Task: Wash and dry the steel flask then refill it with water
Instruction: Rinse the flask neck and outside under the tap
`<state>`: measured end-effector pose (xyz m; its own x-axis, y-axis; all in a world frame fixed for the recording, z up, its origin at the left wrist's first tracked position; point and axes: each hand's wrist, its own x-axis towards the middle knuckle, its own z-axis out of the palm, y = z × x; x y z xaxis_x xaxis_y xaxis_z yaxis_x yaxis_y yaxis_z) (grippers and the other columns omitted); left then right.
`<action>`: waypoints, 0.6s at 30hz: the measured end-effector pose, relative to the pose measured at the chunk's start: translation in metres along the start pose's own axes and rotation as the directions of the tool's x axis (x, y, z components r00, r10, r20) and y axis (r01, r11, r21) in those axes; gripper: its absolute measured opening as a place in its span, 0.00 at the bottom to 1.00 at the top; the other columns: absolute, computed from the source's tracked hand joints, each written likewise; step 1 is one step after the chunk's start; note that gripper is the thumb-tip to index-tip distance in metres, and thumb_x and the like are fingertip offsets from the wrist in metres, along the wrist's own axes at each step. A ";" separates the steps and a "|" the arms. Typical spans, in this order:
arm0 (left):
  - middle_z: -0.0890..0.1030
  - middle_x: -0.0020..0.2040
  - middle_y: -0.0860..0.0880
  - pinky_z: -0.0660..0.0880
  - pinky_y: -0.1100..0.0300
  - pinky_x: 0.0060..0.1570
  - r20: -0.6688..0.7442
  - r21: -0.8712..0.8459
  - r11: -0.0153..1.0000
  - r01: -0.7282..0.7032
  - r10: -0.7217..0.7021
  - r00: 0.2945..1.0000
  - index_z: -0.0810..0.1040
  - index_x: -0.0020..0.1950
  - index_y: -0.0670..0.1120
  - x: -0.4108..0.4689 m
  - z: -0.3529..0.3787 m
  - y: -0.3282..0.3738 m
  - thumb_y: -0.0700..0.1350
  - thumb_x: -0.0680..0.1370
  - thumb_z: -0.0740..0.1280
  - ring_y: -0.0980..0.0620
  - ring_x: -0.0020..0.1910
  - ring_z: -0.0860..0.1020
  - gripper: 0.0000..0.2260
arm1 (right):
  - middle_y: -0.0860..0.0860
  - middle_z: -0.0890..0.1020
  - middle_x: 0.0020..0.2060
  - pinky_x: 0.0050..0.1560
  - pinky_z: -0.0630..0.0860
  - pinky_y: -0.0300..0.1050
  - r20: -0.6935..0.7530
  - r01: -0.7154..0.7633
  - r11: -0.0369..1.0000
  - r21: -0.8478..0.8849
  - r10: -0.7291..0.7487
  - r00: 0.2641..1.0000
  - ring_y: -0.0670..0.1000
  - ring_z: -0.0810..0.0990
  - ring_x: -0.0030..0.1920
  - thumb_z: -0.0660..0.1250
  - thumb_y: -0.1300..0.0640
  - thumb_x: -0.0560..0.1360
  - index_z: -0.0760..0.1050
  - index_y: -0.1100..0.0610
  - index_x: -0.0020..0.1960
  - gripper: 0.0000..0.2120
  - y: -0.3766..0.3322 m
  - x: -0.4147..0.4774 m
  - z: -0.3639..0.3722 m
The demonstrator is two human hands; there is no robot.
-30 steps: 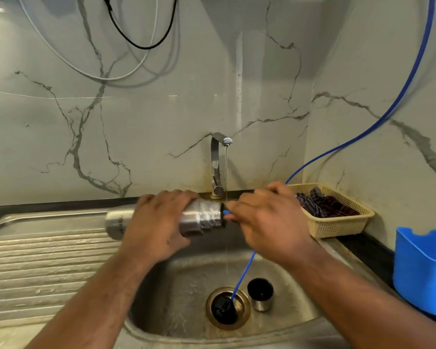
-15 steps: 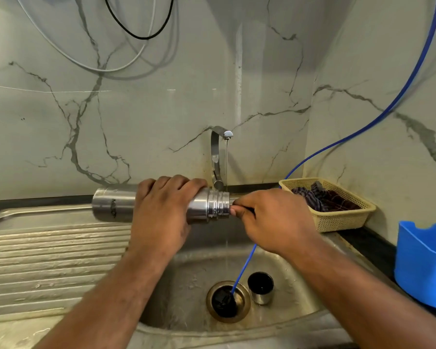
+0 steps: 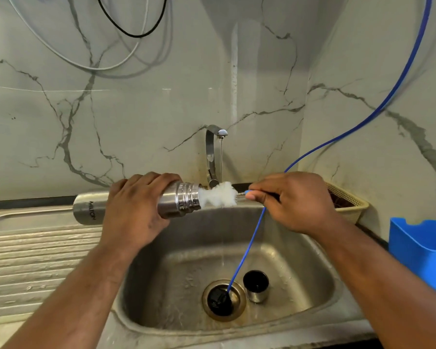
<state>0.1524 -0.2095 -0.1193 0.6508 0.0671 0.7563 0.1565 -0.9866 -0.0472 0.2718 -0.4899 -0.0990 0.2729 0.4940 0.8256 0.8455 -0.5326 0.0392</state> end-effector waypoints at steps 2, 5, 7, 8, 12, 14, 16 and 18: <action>0.82 0.54 0.50 0.73 0.42 0.60 0.023 0.004 1.000 -0.019 0.018 1.000 0.76 0.65 0.55 0.000 0.002 0.006 0.47 0.58 0.84 0.46 0.52 0.80 0.37 | 0.45 0.83 0.35 0.29 0.73 0.44 0.040 0.028 0.997 -0.074 -0.025 0.999 0.49 0.81 0.34 0.58 0.36 0.79 0.84 0.45 0.45 0.20 -0.012 -0.001 0.008; 0.82 0.56 0.52 0.72 0.44 0.62 0.087 -0.032 0.995 -0.093 0.095 0.992 0.74 0.67 0.56 -0.002 0.006 0.027 0.49 0.57 0.85 0.49 0.53 0.79 0.40 | 0.45 0.81 0.33 0.26 0.64 0.40 0.120 0.079 0.986 -0.144 -0.062 0.991 0.50 0.79 0.31 0.60 0.39 0.79 0.82 0.46 0.43 0.17 -0.027 -0.003 0.021; 0.81 0.57 0.53 0.71 0.45 0.63 0.102 -0.064 0.995 -0.075 0.081 0.991 0.73 0.68 0.57 -0.001 0.007 0.034 0.51 0.58 0.83 0.51 0.54 0.79 0.40 | 0.45 0.82 0.35 0.26 0.66 0.41 0.148 0.091 0.986 -0.138 -0.070 0.986 0.50 0.79 0.32 0.59 0.38 0.80 0.82 0.46 0.45 0.18 -0.028 -0.001 0.019; 0.81 0.57 0.54 0.71 0.45 0.62 0.098 -0.071 0.996 -0.048 0.055 0.994 0.72 0.69 0.57 -0.001 0.005 0.031 0.52 0.59 0.83 0.51 0.54 0.79 0.40 | 0.45 0.83 0.36 0.28 0.69 0.42 0.136 0.088 0.990 -0.111 -0.073 0.988 0.50 0.80 0.34 0.57 0.37 0.80 0.83 0.45 0.46 0.19 -0.021 0.000 0.016; 0.82 0.54 0.52 0.72 0.43 0.59 0.063 -0.042 0.998 0.049 -0.046 0.997 0.74 0.66 0.56 -0.001 0.000 0.004 0.49 0.58 0.83 0.48 0.51 0.80 0.38 | 0.44 0.82 0.36 0.33 0.69 0.41 0.024 0.062 0.997 -0.056 -0.060 0.998 0.50 0.80 0.35 0.61 0.39 0.80 0.85 0.44 0.48 0.16 0.008 0.002 -0.004; 0.82 0.53 0.51 0.72 0.43 0.59 0.057 -0.014 1.000 0.005 -0.004 0.998 0.76 0.65 0.55 0.000 0.002 0.014 0.48 0.57 0.84 0.47 0.51 0.80 0.38 | 0.45 0.82 0.35 0.30 0.67 0.41 0.048 0.095 0.990 -0.109 -0.090 0.995 0.51 0.79 0.34 0.62 0.43 0.79 0.84 0.46 0.46 0.13 -0.007 0.001 0.003; 0.82 0.54 0.52 0.71 0.44 0.60 0.062 -0.033 0.996 -0.079 0.081 0.995 0.76 0.66 0.55 -0.001 0.006 0.032 0.48 0.58 0.84 0.49 0.52 0.80 0.38 | 0.45 0.80 0.35 0.27 0.61 0.40 0.118 0.154 0.974 -0.165 -0.135 0.984 0.52 0.79 0.32 0.62 0.45 0.78 0.82 0.47 0.43 0.12 -0.026 -0.001 0.018; 0.81 0.55 0.54 0.71 0.45 0.61 0.071 -0.079 0.994 -0.069 0.075 0.995 0.73 0.67 0.57 0.001 0.008 0.035 0.49 0.59 0.83 0.50 0.53 0.79 0.38 | 0.45 0.81 0.36 0.27 0.62 0.41 0.151 0.149 0.977 -0.156 -0.125 0.981 0.51 0.79 0.33 0.59 0.44 0.79 0.81 0.47 0.45 0.14 -0.027 0.001 0.019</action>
<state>0.1638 -0.2431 -0.1255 0.7120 0.0035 0.7022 0.0519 -0.9975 -0.0477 0.2578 -0.4623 -0.1098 0.2309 0.6545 0.7200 0.7948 -0.5537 0.2485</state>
